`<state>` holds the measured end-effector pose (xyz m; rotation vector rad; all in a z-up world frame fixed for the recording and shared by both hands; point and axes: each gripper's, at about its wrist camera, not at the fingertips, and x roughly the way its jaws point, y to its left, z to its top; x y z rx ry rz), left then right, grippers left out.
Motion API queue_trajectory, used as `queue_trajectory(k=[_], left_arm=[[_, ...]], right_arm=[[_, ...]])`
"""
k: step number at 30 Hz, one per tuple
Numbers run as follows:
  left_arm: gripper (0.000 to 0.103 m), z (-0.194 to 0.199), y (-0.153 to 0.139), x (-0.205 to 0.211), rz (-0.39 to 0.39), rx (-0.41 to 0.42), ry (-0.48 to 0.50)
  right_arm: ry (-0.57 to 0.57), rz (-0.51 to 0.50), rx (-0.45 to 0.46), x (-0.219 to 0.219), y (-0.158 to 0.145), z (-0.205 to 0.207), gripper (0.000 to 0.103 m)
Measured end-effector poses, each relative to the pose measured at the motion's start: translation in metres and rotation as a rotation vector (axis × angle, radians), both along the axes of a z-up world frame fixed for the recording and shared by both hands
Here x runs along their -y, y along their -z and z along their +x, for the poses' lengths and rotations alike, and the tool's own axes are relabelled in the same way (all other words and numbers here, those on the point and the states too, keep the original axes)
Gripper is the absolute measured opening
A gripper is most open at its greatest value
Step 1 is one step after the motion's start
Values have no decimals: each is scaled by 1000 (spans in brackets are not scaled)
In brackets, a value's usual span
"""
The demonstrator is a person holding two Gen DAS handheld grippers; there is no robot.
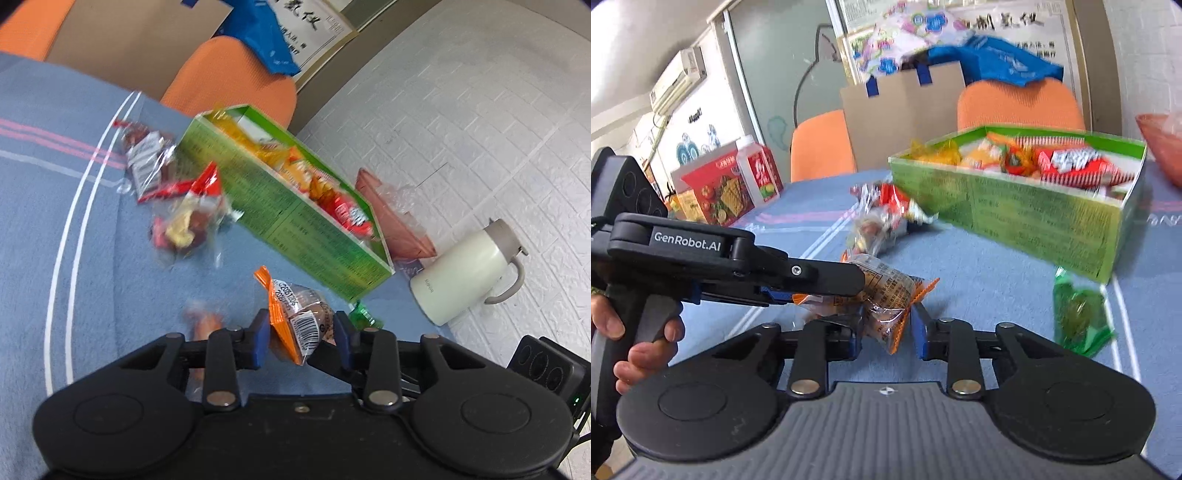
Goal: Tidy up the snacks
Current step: 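Carry both orange-edged bags into the green box and open both grippers, then grasp a small clear stick packet with the left gripper while the right grasps a green candy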
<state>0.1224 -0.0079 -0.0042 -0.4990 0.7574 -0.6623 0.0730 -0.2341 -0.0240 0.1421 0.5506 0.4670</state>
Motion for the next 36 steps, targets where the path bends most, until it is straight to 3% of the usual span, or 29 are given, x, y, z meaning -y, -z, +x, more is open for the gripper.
queue_trajectory(k=[6, 14, 19, 25, 27, 28, 29, 30, 31, 36], left_arm=[[79, 28, -35, 9, -41, 90, -8], [79, 102, -74, 31, -61, 203, -5], [79, 140, -71, 38, -64, 190, -9], [82, 166, -51, 40, 3, 170, -47], [103, 173, -40, 41, 56, 136, -80], [103, 173, -36, 40, 87, 121, -109], [103, 169, -34, 37, 109, 128, -144], [103, 165, -32, 33, 118, 146, -165], [103, 160, -32, 30, 122, 161, -180], [103, 138, -40, 19, 98, 151, -204]], right_arm=[[19, -8, 108, 5, -30, 14, 49], [67, -29, 249, 19, -73, 78, 48], [84, -43, 262, 28, -77, 120, 48], [94, -42, 227, 28, -60, 152, 48], [95, -94, 234, 22, -51, 162, 60], [96, -128, 223, 19, -46, 167, 61], [103, -159, 208, 17, -42, 170, 75], [115, -187, 194, 16, -39, 170, 96], [125, -201, 201, 18, -36, 165, 103], [144, -174, 239, 27, -37, 133, 103]])
